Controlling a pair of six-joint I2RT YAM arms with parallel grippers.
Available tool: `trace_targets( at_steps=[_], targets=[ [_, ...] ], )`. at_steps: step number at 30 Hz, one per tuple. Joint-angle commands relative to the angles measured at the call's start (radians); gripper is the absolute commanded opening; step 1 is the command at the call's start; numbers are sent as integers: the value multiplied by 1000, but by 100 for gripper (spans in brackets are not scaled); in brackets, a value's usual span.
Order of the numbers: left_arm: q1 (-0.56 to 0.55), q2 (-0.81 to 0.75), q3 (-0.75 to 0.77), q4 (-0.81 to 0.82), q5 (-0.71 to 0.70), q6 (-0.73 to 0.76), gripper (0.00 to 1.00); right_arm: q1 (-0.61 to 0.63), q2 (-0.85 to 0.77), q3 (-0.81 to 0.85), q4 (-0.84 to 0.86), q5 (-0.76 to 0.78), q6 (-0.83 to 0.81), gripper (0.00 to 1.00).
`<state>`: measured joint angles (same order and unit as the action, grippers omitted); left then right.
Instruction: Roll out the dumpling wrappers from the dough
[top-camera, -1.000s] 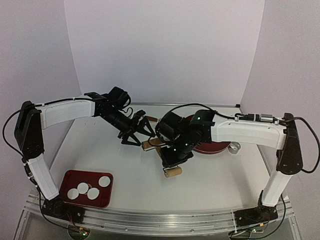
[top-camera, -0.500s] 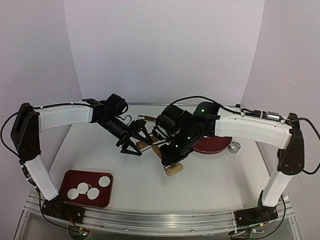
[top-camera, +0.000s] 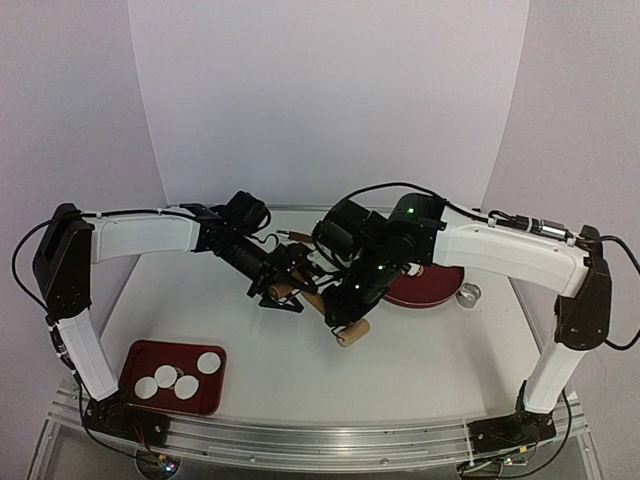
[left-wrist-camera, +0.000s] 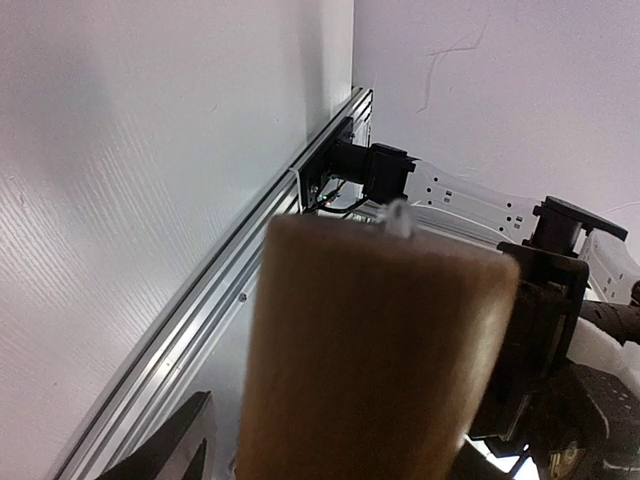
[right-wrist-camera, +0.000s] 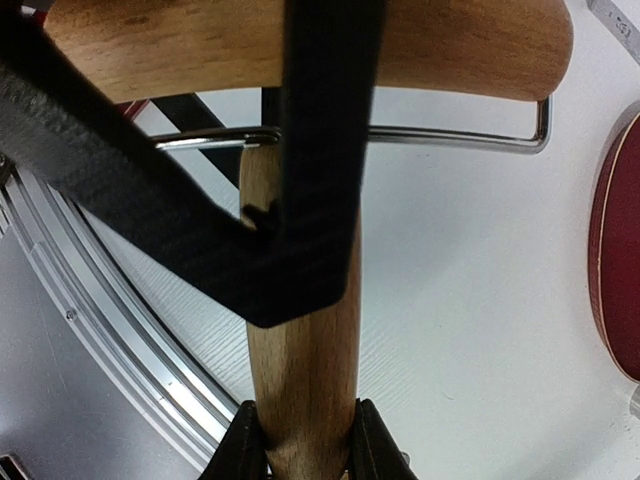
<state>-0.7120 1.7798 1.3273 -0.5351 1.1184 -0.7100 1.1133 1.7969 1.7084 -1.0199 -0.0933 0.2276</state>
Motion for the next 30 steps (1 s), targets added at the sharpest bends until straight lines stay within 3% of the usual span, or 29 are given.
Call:
trace_targets(
  at_steps=[1,5,13,15,18,20,23,30],
  targets=[
    [-23,4,7,148,28,-96,56,6,-13,52,21,14,-35,0],
    [-35,10,-16,221,35,-150,48,5,-4,62,21,18,-48,0],
    [-41,-15,-51,284,33,-187,1,5,0,72,25,107,-20,2],
    [-34,-37,-64,289,-17,-184,0,5,-10,70,30,175,15,22],
    [-8,-98,-91,319,-99,-186,0,-16,-50,54,67,225,76,70],
    [24,-144,-108,339,-148,-184,0,-59,-80,33,105,198,117,86],
    [65,-218,-137,400,-234,-197,0,-143,-134,-22,190,91,174,97],
    [94,-376,-252,728,-420,-315,0,-372,-275,-262,597,-312,410,98]
  ],
)
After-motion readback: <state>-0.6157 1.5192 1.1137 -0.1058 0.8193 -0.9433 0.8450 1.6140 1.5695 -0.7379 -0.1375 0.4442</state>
